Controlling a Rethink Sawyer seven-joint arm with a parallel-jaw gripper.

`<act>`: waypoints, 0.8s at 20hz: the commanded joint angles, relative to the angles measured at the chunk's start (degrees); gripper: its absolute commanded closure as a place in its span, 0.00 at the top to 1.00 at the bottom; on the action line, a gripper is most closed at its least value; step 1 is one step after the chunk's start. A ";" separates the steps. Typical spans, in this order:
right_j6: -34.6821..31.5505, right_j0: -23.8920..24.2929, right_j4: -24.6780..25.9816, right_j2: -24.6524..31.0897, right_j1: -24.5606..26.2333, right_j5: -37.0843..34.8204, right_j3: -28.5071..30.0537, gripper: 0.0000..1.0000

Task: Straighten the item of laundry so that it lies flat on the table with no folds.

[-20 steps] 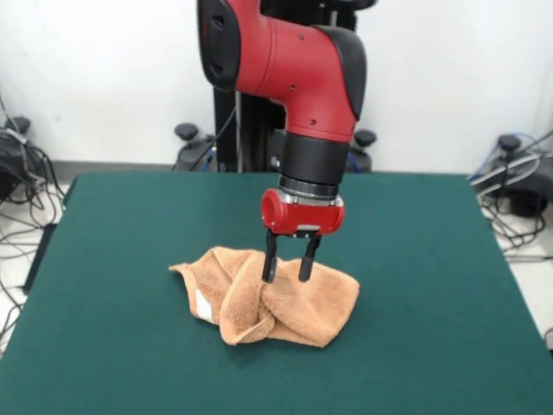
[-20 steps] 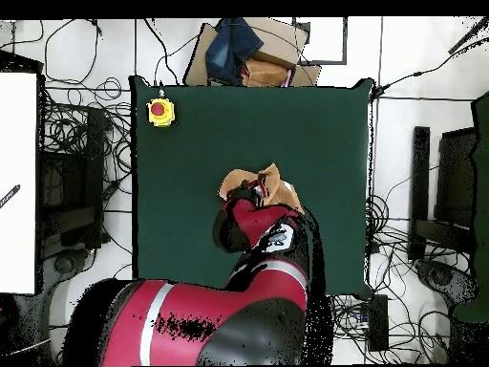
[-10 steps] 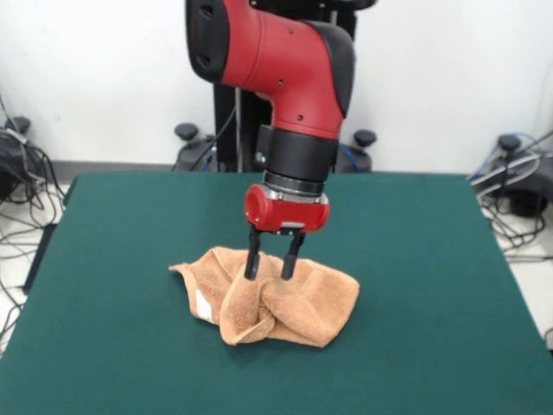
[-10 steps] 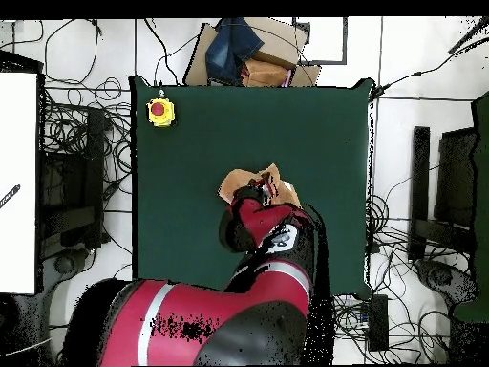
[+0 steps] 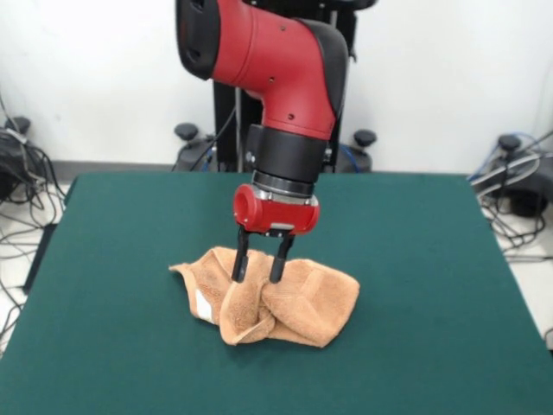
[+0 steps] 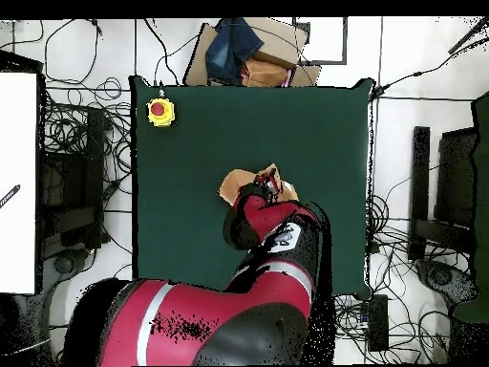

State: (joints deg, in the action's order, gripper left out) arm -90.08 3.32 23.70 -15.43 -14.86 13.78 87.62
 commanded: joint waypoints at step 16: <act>-8.98 2.87 0.47 4.96 7.20 10.09 -1.79 1.00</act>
State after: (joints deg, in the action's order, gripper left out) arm -90.08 4.34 23.70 -15.43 -11.40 18.86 87.43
